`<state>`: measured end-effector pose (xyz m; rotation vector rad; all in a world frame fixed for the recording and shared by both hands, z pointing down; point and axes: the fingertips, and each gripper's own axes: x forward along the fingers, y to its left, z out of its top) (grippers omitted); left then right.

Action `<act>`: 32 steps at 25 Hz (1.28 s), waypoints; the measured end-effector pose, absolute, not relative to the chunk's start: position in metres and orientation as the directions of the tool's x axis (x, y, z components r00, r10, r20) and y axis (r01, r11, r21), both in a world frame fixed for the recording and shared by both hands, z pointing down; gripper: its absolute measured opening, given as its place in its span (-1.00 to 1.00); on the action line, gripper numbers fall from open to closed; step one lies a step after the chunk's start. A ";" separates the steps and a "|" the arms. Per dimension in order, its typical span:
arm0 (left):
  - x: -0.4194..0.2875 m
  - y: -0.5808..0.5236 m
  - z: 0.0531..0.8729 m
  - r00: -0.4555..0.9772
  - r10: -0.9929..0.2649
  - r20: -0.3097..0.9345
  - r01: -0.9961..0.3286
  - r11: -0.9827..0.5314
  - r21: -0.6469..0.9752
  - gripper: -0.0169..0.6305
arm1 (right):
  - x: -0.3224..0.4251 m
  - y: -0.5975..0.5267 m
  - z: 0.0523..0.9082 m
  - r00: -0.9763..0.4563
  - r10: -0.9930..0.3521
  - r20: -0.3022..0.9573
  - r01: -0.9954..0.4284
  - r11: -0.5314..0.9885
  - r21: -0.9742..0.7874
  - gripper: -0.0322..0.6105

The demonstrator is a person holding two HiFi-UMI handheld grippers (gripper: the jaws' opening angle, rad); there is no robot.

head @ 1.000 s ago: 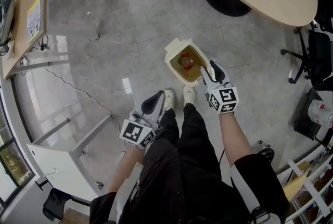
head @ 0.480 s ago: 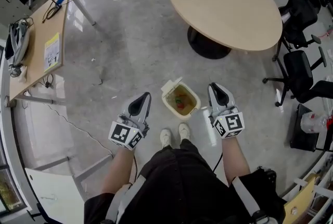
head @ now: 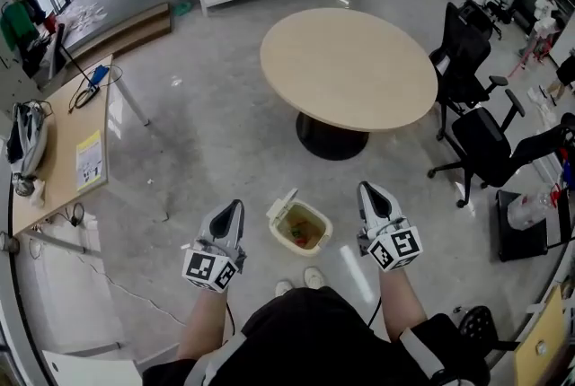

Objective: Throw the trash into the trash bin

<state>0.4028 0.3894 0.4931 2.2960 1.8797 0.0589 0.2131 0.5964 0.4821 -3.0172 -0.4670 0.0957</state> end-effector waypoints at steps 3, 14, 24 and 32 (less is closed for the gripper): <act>0.400 0.401 0.489 0.174 0.980 -0.098 0.971 -0.154 0.181 -0.94 | 0.201 0.586 0.469 0.943 0.323 -0.075 0.316 -0.944 -0.094 -0.88; 0.340 0.417 0.457 0.117 0.982 -0.149 0.983 -0.092 0.160 -0.94 | 0.122 0.580 0.452 0.929 0.361 -0.079 0.357 -0.932 -0.061 -0.88; 0.233 0.421 0.457 0.126 0.978 -0.165 0.980 -0.098 0.171 -0.94 | 0.017 0.571 0.460 0.936 0.344 -0.066 0.340 -0.938 -0.069 -0.88; 0.161 0.409 0.449 0.131 0.980 -0.148 0.988 -0.116 0.102 -0.94 | -0.039 0.569 0.471 0.949 0.310 -0.057 0.304 -0.948 -0.096 -0.88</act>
